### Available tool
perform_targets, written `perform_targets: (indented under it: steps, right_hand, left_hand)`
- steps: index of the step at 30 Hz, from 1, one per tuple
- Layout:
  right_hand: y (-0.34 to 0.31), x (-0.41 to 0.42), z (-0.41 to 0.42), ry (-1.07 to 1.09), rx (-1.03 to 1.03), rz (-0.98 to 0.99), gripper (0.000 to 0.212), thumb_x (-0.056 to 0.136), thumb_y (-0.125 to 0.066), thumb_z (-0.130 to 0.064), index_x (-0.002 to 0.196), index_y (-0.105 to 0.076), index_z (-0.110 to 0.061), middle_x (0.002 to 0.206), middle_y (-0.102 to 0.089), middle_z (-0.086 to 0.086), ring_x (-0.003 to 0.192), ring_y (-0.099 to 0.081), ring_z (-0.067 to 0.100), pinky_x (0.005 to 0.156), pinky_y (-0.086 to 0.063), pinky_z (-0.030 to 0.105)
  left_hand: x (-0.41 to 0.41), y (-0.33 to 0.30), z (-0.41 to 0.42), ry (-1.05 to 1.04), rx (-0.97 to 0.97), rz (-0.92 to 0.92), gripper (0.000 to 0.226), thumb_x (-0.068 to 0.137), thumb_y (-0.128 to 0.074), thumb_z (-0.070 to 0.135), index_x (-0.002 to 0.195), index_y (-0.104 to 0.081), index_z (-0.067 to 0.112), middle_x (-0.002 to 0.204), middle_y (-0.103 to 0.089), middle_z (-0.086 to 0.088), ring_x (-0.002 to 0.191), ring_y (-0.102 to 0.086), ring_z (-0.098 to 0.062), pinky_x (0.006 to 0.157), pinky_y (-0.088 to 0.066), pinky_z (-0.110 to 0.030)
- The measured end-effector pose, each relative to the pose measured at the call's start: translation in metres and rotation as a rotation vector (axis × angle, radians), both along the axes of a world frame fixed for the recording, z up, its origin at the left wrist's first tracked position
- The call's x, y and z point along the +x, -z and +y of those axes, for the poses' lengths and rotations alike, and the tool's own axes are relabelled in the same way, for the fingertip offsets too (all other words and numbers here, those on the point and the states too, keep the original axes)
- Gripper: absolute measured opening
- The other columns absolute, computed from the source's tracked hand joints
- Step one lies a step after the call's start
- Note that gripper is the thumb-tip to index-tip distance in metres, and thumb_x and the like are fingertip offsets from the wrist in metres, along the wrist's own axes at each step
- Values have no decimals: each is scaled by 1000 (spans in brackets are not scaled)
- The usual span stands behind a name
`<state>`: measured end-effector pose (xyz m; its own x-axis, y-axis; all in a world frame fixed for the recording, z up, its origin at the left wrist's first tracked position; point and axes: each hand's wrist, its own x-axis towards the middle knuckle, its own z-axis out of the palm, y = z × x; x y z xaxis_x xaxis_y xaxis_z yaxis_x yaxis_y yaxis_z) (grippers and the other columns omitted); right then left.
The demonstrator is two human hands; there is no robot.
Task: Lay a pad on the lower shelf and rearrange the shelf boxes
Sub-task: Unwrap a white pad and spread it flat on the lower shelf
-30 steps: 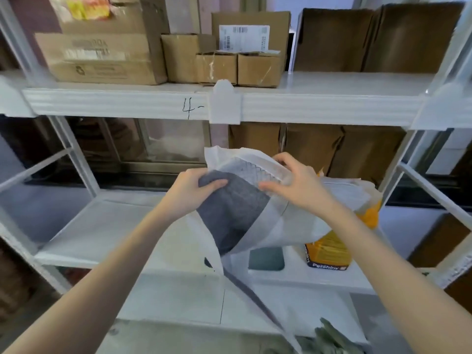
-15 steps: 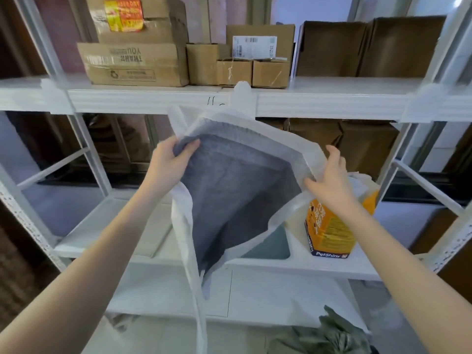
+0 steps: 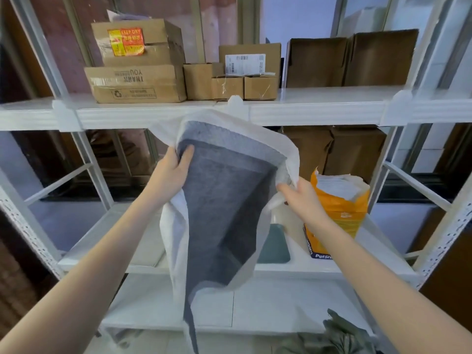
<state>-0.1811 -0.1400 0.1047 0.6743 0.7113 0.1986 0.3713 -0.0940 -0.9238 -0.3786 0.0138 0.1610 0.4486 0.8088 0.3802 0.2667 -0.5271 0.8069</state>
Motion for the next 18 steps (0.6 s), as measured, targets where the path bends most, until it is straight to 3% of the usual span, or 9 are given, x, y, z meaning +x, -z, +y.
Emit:
perform_targets:
  steps: [4, 7, 8, 10, 13, 15, 18]
  right_hand:
    - [-31, -17, -2, -133, 124, 31, 15, 92, -51, -17, 104, -60, -15, 89, -64, 2, 88, -62, 16, 70, -49, 23]
    - [-52, -30, 1, -238, 211, 77, 11, 89, -56, -16, 90, -64, -23, 86, -69, 0, 84, -67, 12, 75, -56, 29]
    - [-56, -34, 2, -264, 238, 91, 11, 89, -57, -17, 89, -65, -24, 84, -70, -2, 82, -68, 10, 76, -56, 29]
    - [-61, -37, 4, -326, 280, 110, 12, 90, -58, -20, 100, -63, -23, 95, -70, -2, 93, -67, 10, 84, -54, 31]
    - [-53, -37, 2, -391, 196, -39, 46, 86, -63, -33, 128, -46, -23, 132, -54, -3, 122, -51, 12, 100, -45, 33]
    - [-38, -37, -2, -324, 38, -274, 77, 77, -70, -42, 140, -28, -27, 148, -31, -5, 136, -30, 10, 108, -34, 32]
    - [-15, -40, -4, -183, -182, -482, 108, 67, -73, -54, 146, -2, -36, 158, 2, -5, 146, -3, 19, 116, -18, 51]
  left_hand:
    - [4, 18, -18, 109, 81, 241, 70, 75, -61, 61, 127, -44, 17, 123, -59, -1, 115, -57, -20, 93, -46, -34]
    - [19, 24, -46, 208, 126, 331, 89, 68, -72, 55, 136, -31, 17, 130, -54, 0, 118, -55, -19, 87, -46, -32]
    - [26, 24, -53, 199, 130, 311, 84, 70, -74, 50, 133, -31, 14, 125, -57, -1, 114, -56, -21, 80, -47, -30]
    - [35, 20, -58, 154, 103, 164, 55, 76, -74, 32, 113, -38, 14, 99, -60, 4, 95, -60, -22, 62, -45, -20]
    - [42, 6, -52, 104, 66, -14, 36, 78, -69, 17, 98, -39, 14, 81, -53, 7, 74, -54, -12, 50, -40, -10]
    - [46, -4, -46, 107, 38, -114, 38, 79, -69, 19, 106, -42, 13, 93, -57, 3, 83, -55, -11, 60, -43, -11]
    - [50, -12, -36, 250, -128, -268, 51, 78, -73, 19, 121, -48, 10, 114, -64, -2, 104, -62, -16, 82, -52, -26]
